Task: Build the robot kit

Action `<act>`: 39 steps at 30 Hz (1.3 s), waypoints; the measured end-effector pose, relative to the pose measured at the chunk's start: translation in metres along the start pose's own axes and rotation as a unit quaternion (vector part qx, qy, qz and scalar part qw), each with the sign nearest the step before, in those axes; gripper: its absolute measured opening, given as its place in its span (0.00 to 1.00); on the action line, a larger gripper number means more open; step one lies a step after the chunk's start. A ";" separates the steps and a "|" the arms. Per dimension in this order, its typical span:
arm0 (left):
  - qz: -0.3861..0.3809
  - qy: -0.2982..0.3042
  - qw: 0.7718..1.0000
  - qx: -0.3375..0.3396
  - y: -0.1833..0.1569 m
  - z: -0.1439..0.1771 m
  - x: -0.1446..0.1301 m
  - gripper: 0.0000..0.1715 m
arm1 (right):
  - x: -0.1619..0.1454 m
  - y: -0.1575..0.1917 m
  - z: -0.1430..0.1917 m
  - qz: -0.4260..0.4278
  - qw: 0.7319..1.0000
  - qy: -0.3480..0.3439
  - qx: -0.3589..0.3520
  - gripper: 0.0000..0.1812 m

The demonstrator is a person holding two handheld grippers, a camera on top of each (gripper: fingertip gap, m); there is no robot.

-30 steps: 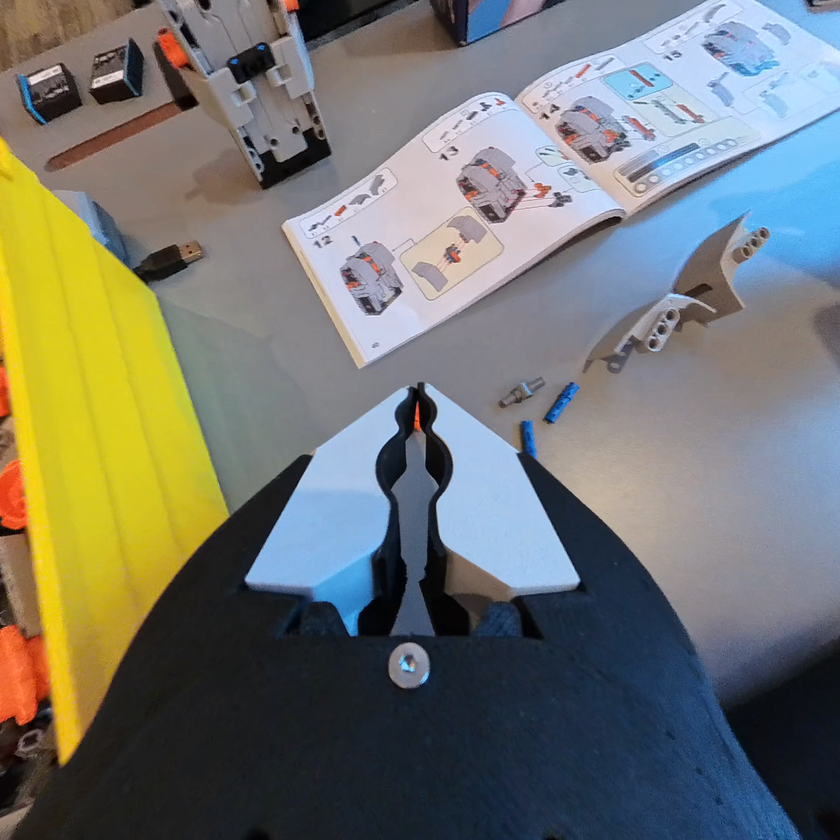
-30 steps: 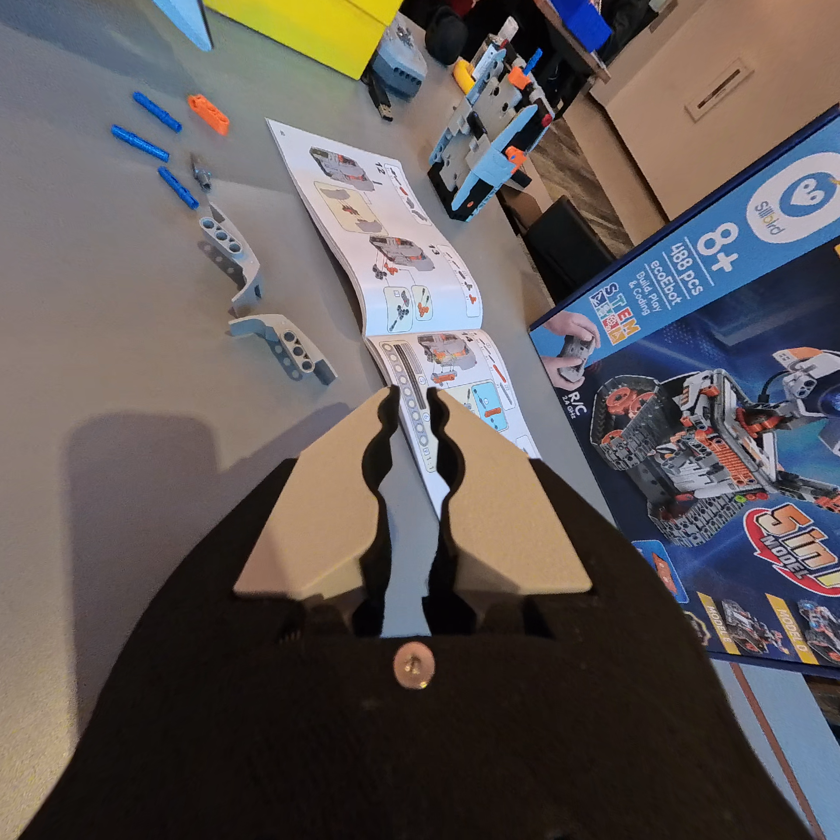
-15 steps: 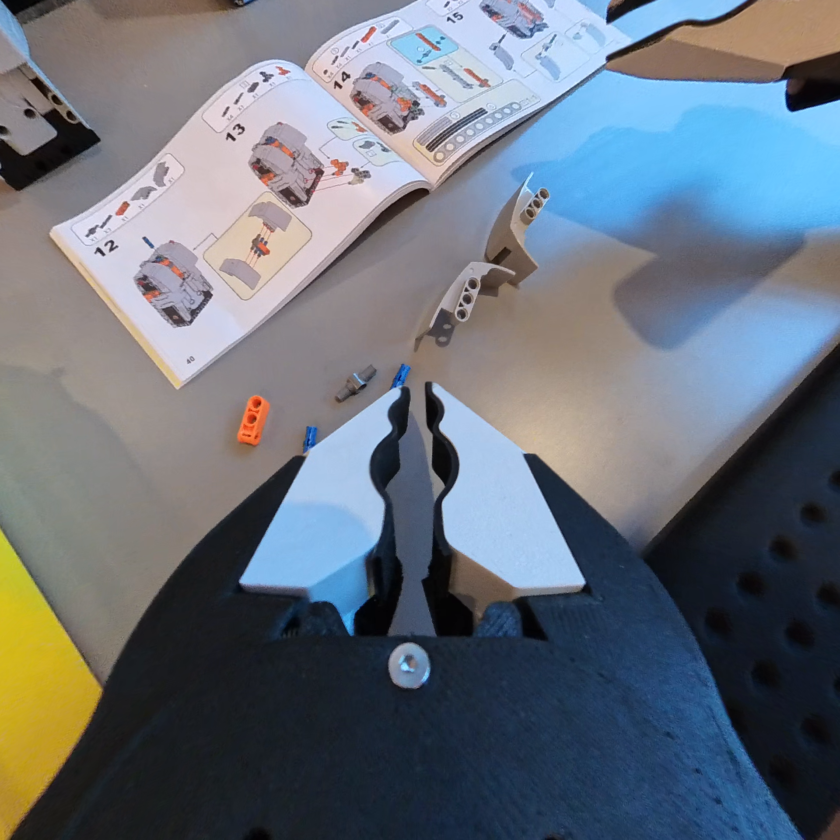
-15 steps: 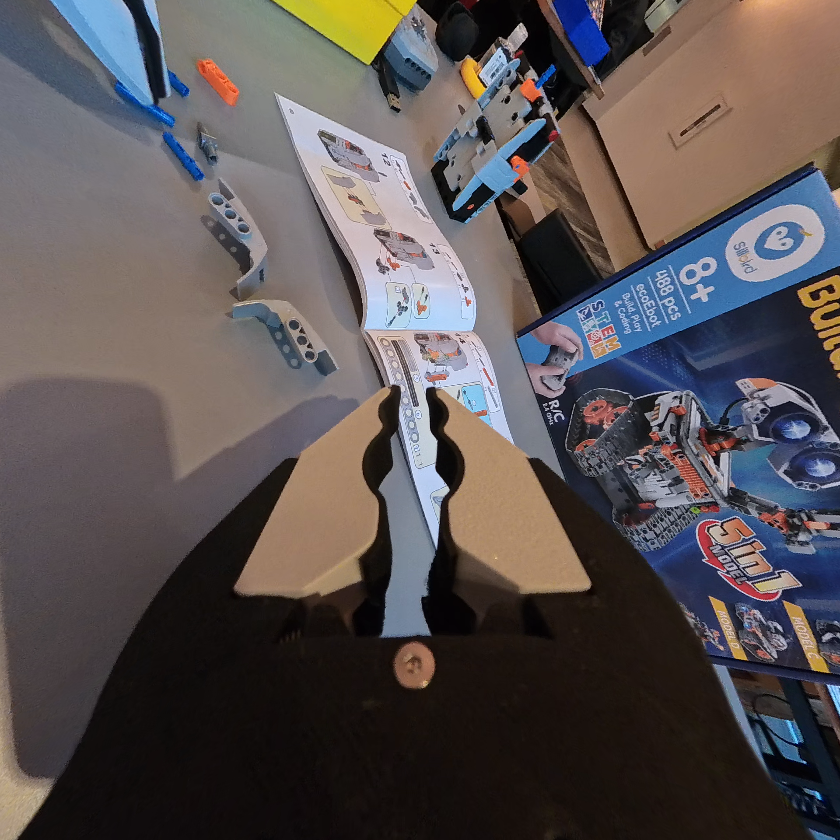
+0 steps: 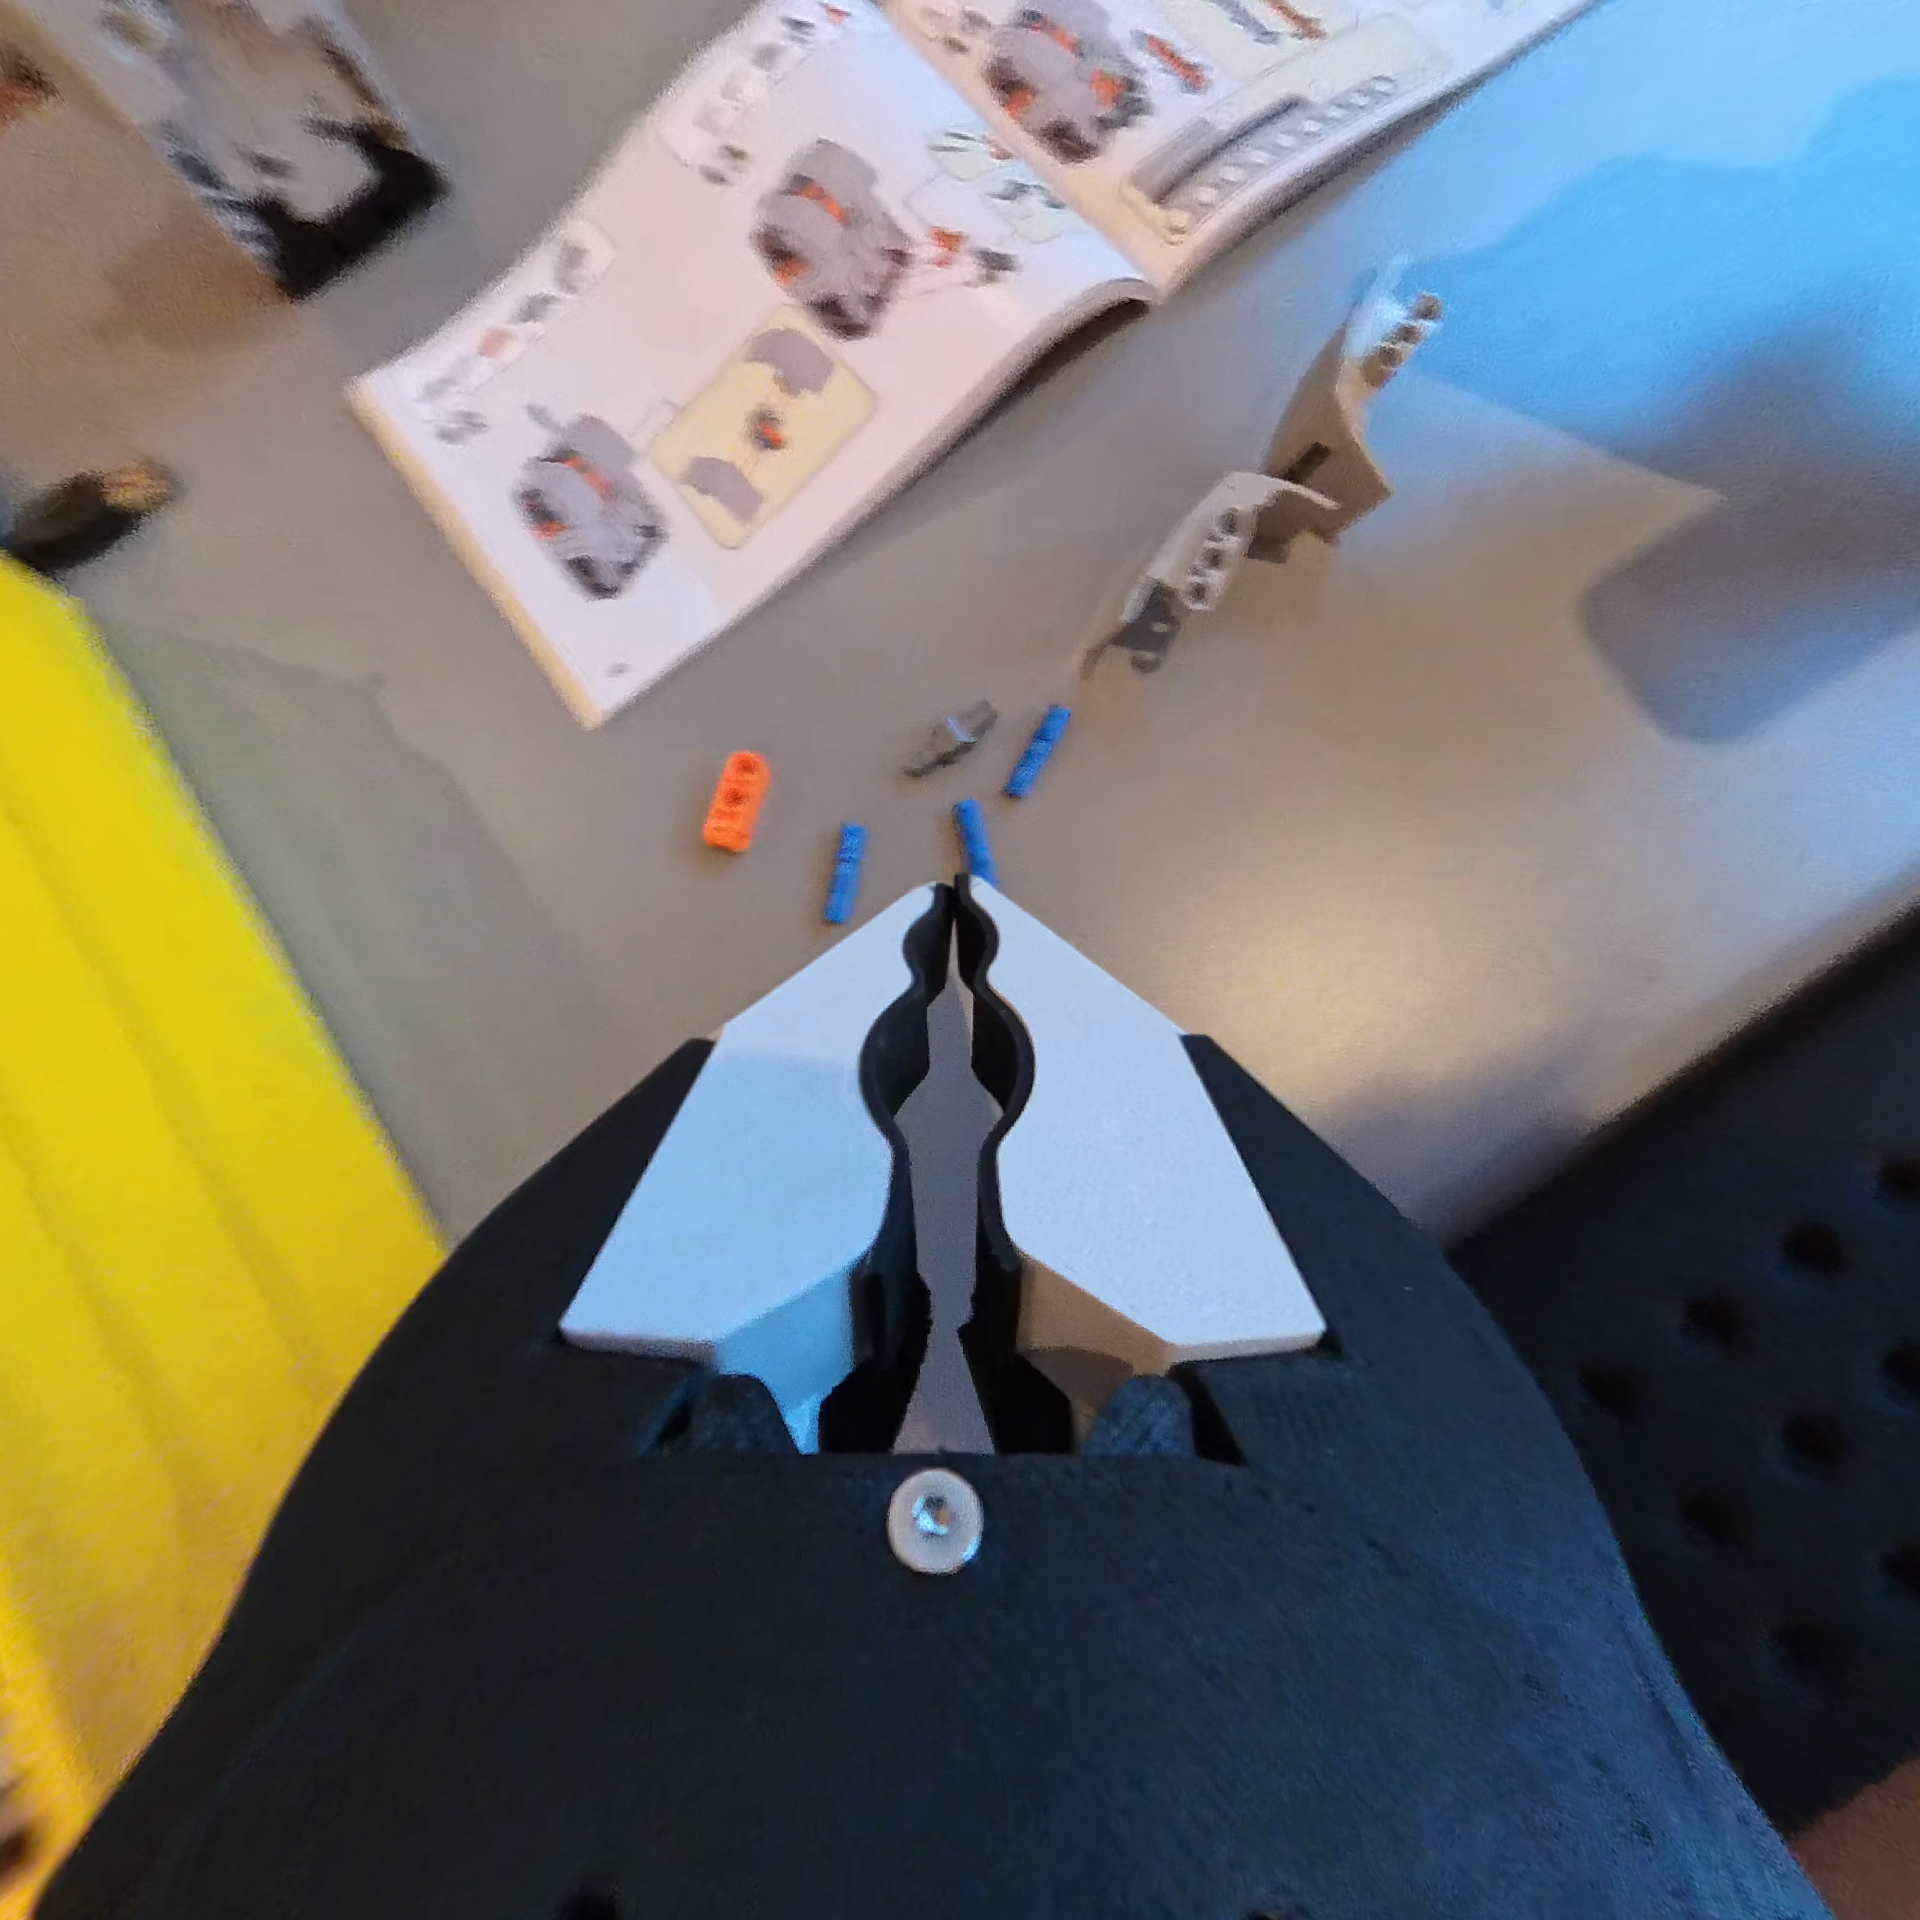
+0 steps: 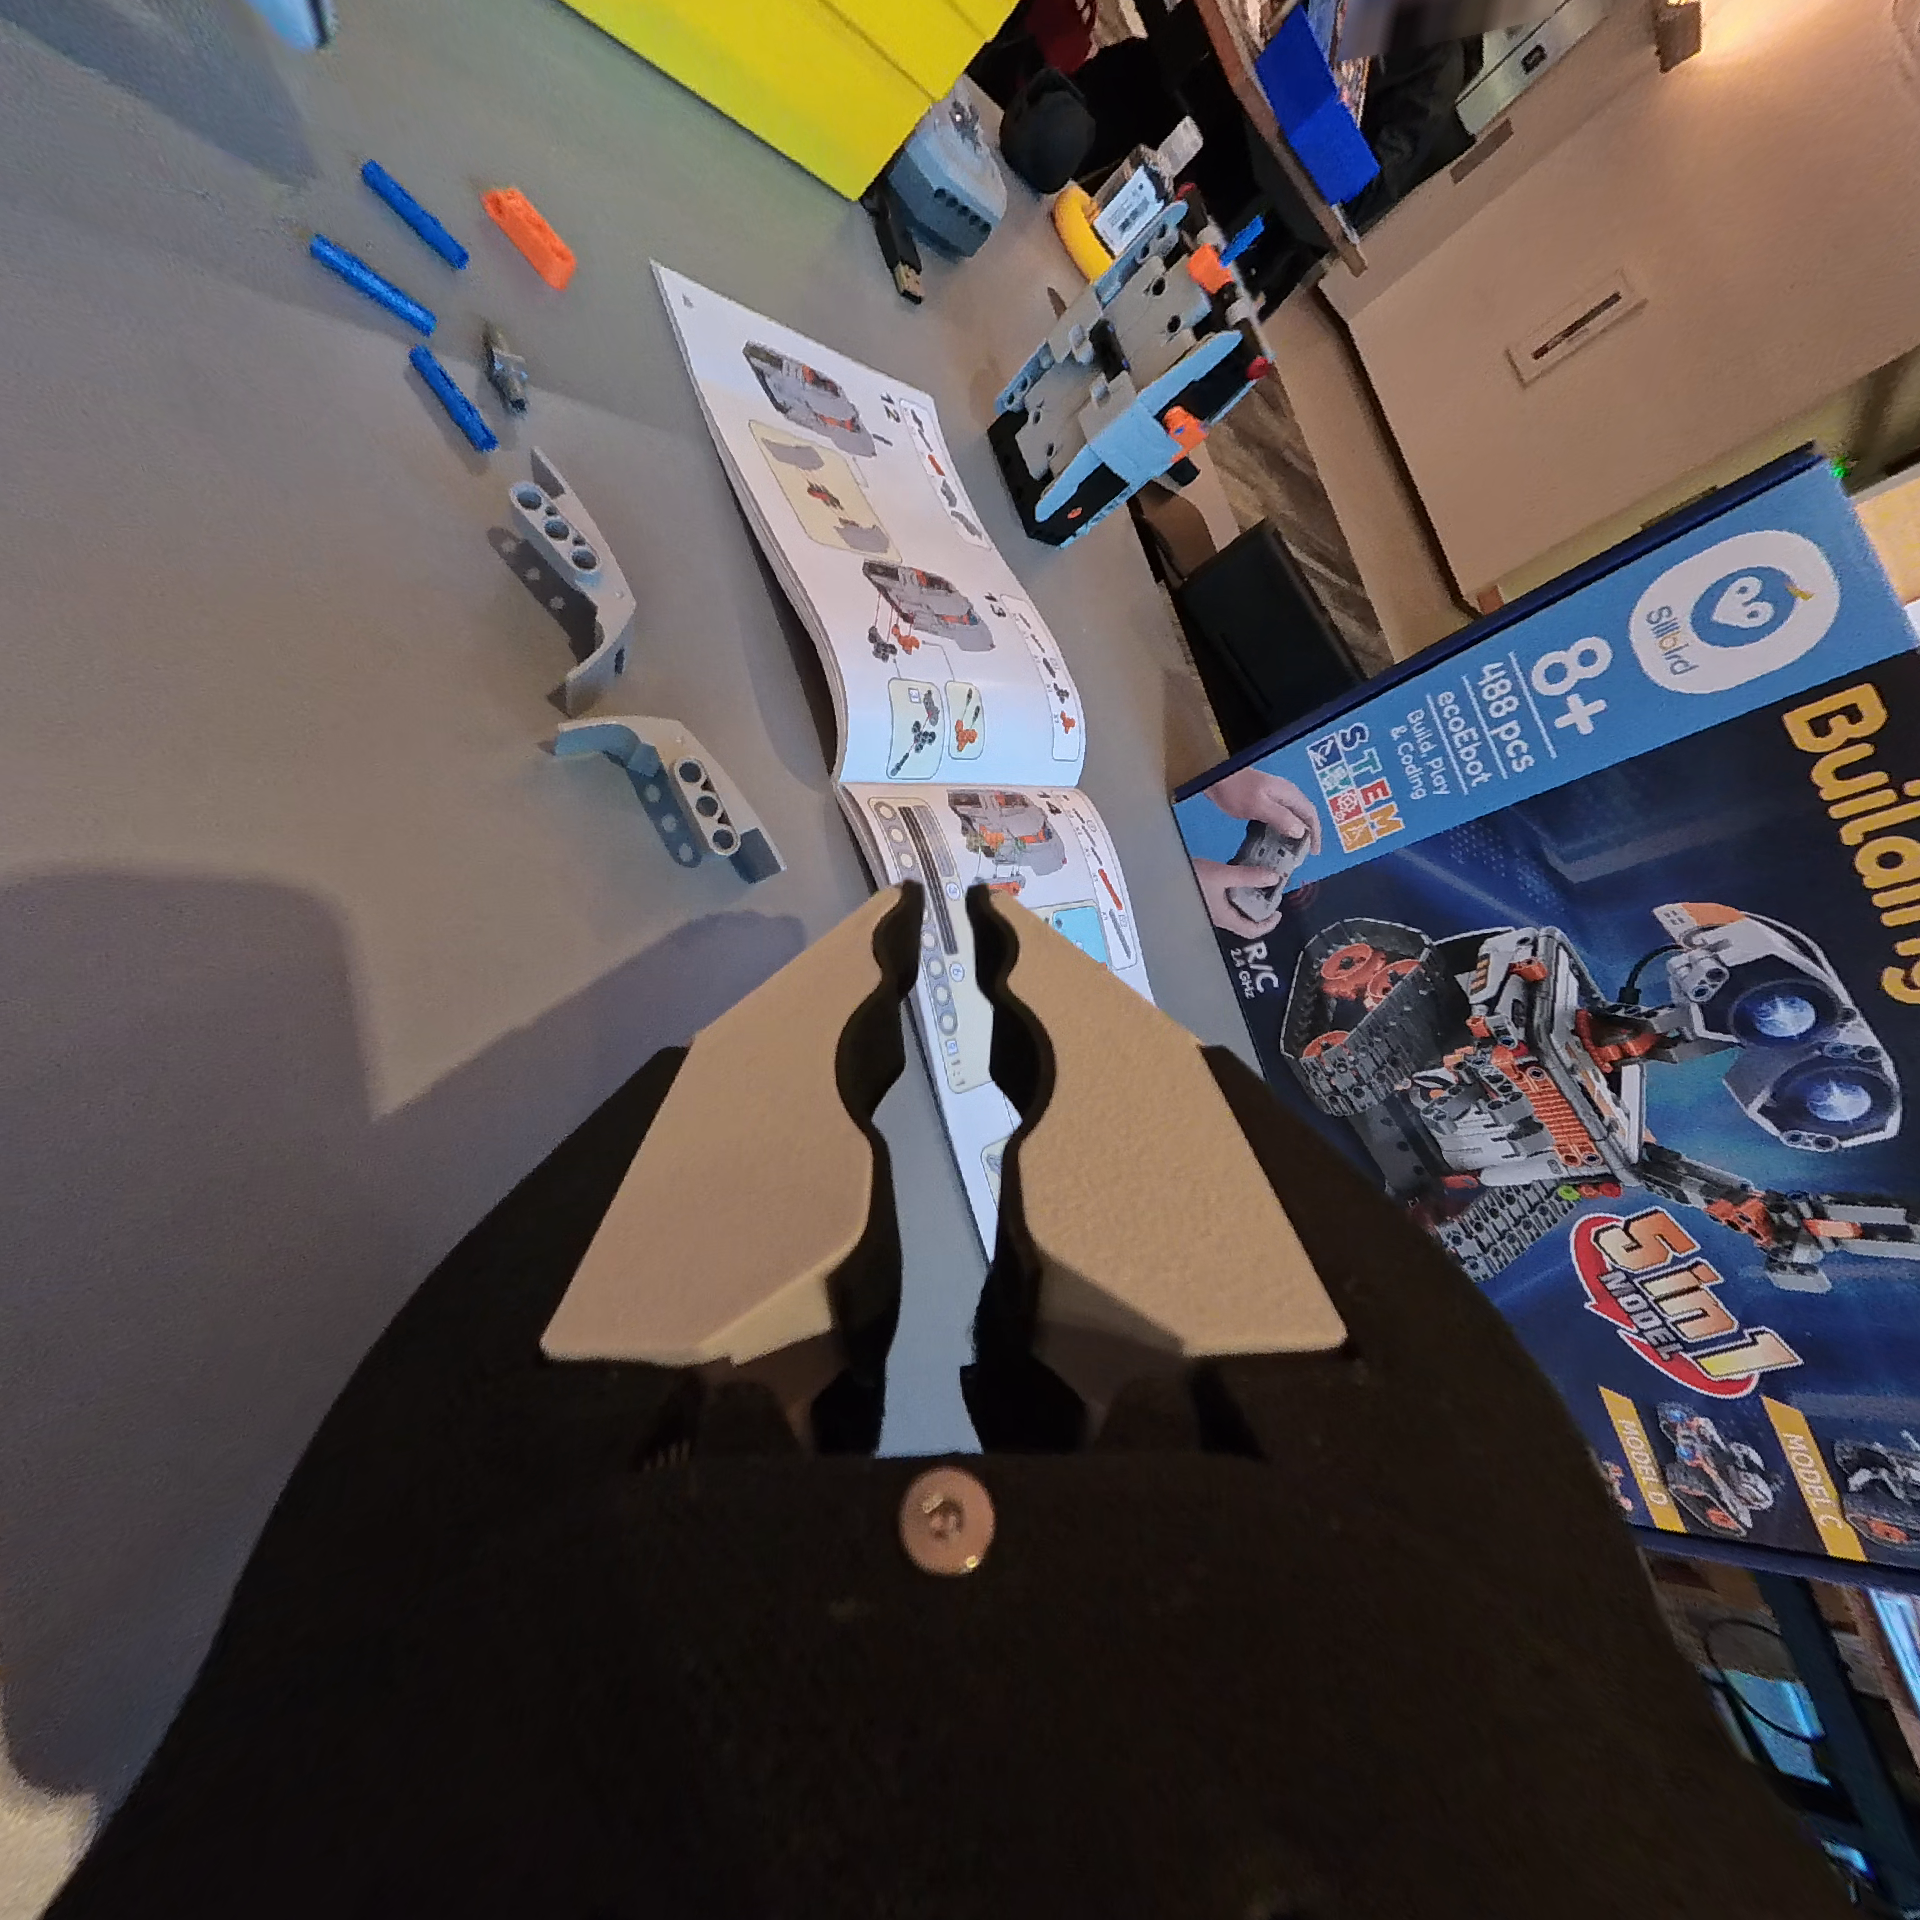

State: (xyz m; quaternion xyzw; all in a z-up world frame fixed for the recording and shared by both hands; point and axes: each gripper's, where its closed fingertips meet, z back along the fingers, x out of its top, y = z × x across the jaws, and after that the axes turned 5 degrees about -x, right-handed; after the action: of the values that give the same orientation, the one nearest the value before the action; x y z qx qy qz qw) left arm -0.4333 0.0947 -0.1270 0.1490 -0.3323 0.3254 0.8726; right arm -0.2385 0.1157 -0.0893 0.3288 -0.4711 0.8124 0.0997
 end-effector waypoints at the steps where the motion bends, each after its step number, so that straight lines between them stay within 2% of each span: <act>1: 0.003 -0.002 1.000 0.029 0.011 0.006 0.001 0.00 | 0.000 0.000 0.000 -0.003 1.000 -0.001 0.000 0.05; 4: 0.024 0.010 0.998 0.065 0.029 0.012 -0.003 0.00 | -0.003 0.000 -0.001 -0.003 1.000 0.006 0.003 0.05; 9: 0.038 0.033 0.997 0.050 0.026 -0.002 -0.019 0.01 | -0.004 0.002 -0.001 0.003 1.000 0.012 0.004 0.05; 16: 0.047 0.018 0.998 0.040 0.023 0.000 -0.015 0.01 | -0.003 0.004 -0.001 0.013 1.000 0.014 0.005 0.05; 18: 0.050 -0.002 0.999 0.003 0.011 0.002 -0.004 0.03 | -0.003 0.004 -0.001 0.017 1.000 0.016 0.005 0.05; 20: 0.052 -0.053 0.993 -0.091 -0.020 0.012 0.028 0.08 | -0.003 0.006 -0.001 0.011 1.000 0.014 0.010 0.04; 21: 0.049 -0.075 0.990 -0.113 -0.028 0.019 0.045 0.08 | -0.002 0.007 -0.001 0.005 1.000 0.012 0.014 0.05; 22: 0.037 -0.087 0.990 -0.108 -0.029 0.023 0.058 0.08 | -0.001 0.007 -0.002 0.001 1.000 0.011 0.016 0.05; 24: -0.007 -0.086 0.995 -0.051 -0.014 0.022 0.073 0.07 | -0.001 0.008 -0.002 -0.001 1.000 0.011 0.018 0.05; 26: -0.026 -0.060 0.998 -0.014 0.000 0.008 0.071 0.07 | -0.002 0.008 -0.002 0.001 1.000 0.013 0.018 0.05; 29: 0.009 0.000 0.998 -0.060 -0.005 -0.015 0.051 0.10 | -0.002 0.006 -0.001 0.003 1.000 0.011 0.012 0.04; 31: 0.021 0.009 0.997 -0.074 -0.008 -0.018 0.045 0.09 | -0.001 0.004 -0.001 -0.001 1.000 0.009 0.009 0.05; 36: 0.026 -0.035 0.998 -0.043 0.004 0.005 0.054 0.07 | 0.001 0.002 -0.002 -0.014 1.000 0.005 0.007 0.04; 39: 0.027 -0.093 0.995 -0.015 0.013 0.030 0.064 0.08 | 0.003 -0.002 -0.002 -0.034 0.999 -0.008 0.001 0.05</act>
State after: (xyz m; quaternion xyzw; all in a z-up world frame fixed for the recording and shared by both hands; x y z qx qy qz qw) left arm -0.4199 0.1204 -0.0611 0.1568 -0.4206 0.3282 0.8311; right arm -0.2409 0.1174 -0.0867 0.3508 -0.4596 0.8066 0.1231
